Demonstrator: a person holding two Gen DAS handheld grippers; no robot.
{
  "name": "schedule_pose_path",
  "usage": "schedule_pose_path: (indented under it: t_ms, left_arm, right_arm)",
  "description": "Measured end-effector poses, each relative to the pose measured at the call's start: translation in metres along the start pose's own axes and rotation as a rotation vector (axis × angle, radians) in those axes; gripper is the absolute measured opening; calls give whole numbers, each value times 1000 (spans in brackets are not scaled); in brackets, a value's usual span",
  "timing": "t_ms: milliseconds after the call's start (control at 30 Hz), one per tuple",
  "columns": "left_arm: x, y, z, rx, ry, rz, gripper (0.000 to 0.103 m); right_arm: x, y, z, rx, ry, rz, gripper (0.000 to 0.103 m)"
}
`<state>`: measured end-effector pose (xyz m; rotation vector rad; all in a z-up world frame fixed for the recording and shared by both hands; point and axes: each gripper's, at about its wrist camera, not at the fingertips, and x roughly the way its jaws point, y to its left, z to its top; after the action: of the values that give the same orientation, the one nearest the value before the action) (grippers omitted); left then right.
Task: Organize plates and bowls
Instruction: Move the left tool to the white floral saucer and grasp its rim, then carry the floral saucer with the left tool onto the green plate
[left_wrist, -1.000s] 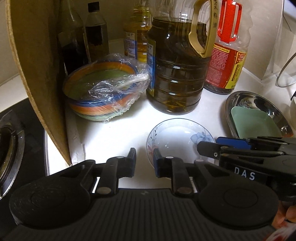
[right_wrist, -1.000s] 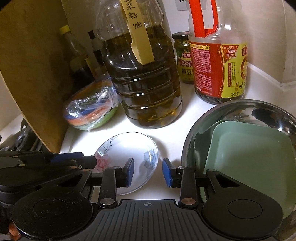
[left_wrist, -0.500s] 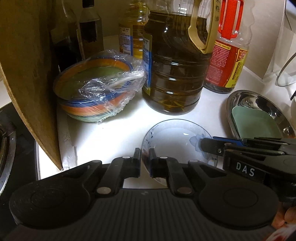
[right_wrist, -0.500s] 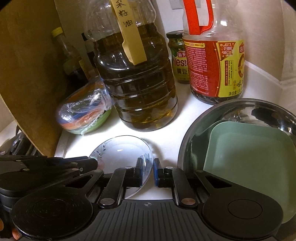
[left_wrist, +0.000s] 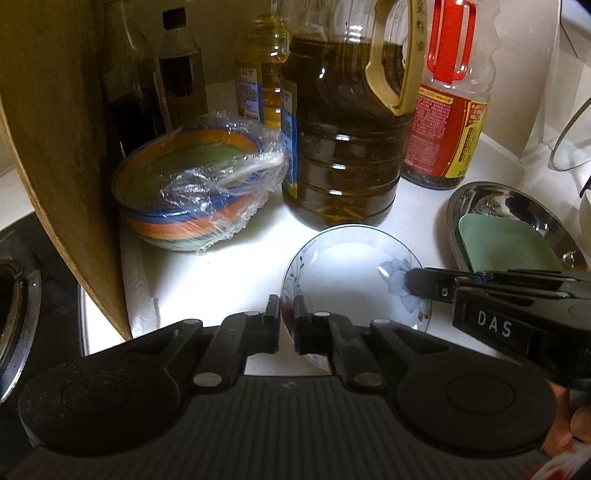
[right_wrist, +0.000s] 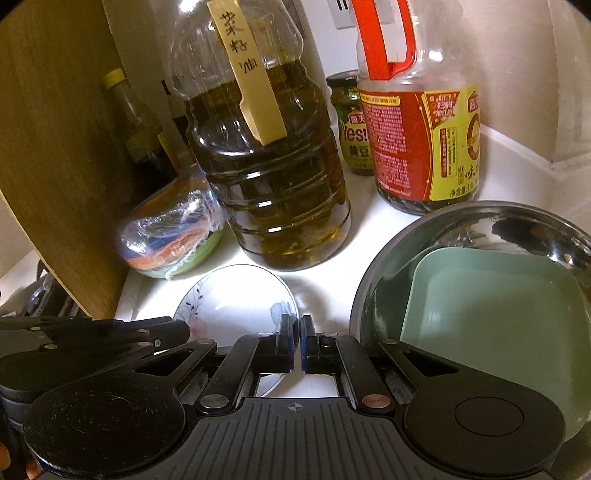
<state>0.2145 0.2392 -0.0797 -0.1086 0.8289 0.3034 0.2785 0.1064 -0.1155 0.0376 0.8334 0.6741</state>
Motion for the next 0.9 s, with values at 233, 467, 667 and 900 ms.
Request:
schedule_pose_path:
  t_ms: [233,467,667,900]
  left_arm:
    - [-6,-2,2,1,-11,2,5]
    - [-12,-4,2,7,-25,0,5]
    - [-16,-6,2,12,-37,-3,5]
    - [-20,-9,4,14,-54,-9,5]
  right_arm:
    - [-6,1,0,2,-9,3,4]
    - [-14,1,1,6,-23,5,3]
    - [-19,1,1,8,-36,3,3]
    - [-28,1,3,6,-57,2,3]
